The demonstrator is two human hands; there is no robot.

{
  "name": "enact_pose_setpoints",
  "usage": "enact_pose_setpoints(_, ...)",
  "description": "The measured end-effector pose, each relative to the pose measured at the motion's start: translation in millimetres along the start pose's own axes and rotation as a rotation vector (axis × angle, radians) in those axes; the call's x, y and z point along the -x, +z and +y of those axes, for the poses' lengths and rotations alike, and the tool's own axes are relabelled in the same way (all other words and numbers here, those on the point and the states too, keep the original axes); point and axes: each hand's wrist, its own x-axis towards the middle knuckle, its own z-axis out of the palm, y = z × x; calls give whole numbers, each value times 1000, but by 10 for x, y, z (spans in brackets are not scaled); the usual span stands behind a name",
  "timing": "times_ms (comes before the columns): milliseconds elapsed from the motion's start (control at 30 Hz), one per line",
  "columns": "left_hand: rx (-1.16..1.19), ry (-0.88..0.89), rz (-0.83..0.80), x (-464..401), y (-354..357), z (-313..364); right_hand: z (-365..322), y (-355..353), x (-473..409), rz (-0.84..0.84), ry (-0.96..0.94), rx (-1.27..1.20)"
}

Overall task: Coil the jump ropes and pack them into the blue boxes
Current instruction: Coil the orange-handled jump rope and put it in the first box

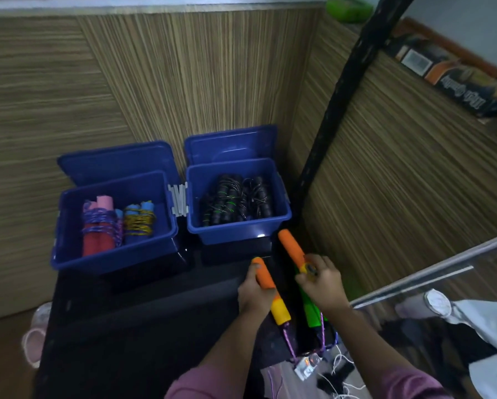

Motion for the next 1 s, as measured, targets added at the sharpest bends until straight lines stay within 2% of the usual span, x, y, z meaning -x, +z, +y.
enact_pose_setpoints(167,143,-71,117,-139,-406,-259,-221,248,93,-152,-67,-75)
enact_pose_setpoints(367,206,-139,283,-6,-955,-563,-565,756,185,-373,-133,-59)
enact_pose_setpoints(600,299,-135,278,145,-1307,-831,-968,1231,421,-570,-250,-171)
enact_pose_setpoints(667,304,-122,282,174,-1356,-863,-1008,1241,466,-586,-283,-109)
enact_pose_setpoints(767,316,-99,246,140,-1376,-913,-993,1189,460,-675,-339,121)
enact_pose_setpoints(833,282,-77,221,127,-1381,-896,-947,1181,461,-754,-356,270)
enact_pose_setpoints(900,181,-14,232,133,-1389,-859,-889,1216,470,-765,-330,314)
enact_pose_setpoints(1000,-203,129,254,162,-1421,-813,-879,1226,463,-733,-302,297)
